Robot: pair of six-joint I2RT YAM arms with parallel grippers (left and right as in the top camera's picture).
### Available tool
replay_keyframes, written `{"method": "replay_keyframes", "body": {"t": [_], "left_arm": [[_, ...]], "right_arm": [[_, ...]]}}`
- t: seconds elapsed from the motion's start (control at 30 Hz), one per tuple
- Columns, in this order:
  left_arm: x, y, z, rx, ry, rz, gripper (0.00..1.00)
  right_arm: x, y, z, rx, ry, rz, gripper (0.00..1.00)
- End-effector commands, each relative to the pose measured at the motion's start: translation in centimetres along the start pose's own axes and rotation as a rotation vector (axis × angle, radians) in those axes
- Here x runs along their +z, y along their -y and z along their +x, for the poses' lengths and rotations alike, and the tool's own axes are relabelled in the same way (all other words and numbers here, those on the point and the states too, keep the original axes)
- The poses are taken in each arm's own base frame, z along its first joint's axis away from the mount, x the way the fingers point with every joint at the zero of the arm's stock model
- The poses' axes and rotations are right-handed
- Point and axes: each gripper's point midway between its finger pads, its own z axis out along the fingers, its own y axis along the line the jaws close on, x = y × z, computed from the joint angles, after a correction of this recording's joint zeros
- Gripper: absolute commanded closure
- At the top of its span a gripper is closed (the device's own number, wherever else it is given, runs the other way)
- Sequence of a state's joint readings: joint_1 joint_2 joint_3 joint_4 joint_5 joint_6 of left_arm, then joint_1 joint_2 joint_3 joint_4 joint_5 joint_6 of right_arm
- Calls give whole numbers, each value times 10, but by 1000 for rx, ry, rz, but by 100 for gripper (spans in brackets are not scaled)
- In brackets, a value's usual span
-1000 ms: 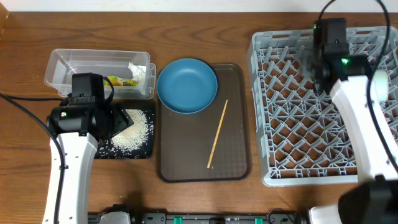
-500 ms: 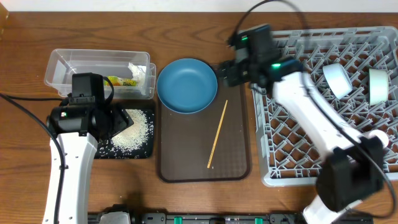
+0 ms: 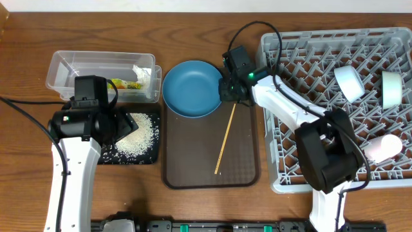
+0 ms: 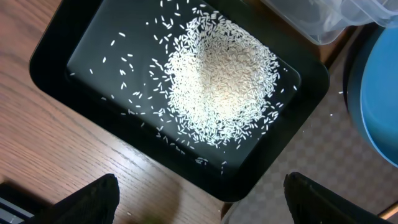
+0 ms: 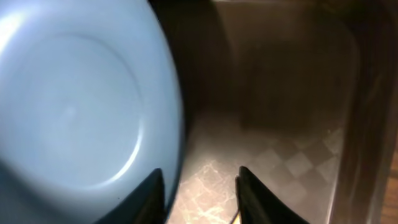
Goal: Sort waste into correct bins and load items into the dishwasher rack
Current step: 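Reach the right gripper back and grasp the blue plate's edge, then lift the blue plate and stand it upright in the rack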
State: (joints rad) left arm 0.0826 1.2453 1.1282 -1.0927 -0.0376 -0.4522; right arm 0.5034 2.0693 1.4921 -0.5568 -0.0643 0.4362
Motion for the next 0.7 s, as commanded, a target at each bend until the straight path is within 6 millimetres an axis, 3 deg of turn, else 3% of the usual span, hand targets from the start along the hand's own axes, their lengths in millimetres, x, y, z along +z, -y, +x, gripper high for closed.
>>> {"method": "replay_keyframes", "body": {"t": [0.0,0.37,0.57,0.67], "left_arm": [[-2,-3,-3,-11,15,-15,13],[-2,-3,-3,-11,15,-15,13],[-2,-3,-3,-10,15,-15,13],[-2,-3,-3,-10,15,-15,13]], "right_arm": [[3,-1,2,20,4,18,75],[3,8,22,49,-67,73,95],[1,8,19,51,-58,74,99],[-12,10,7,31,-24,68,99]]}}
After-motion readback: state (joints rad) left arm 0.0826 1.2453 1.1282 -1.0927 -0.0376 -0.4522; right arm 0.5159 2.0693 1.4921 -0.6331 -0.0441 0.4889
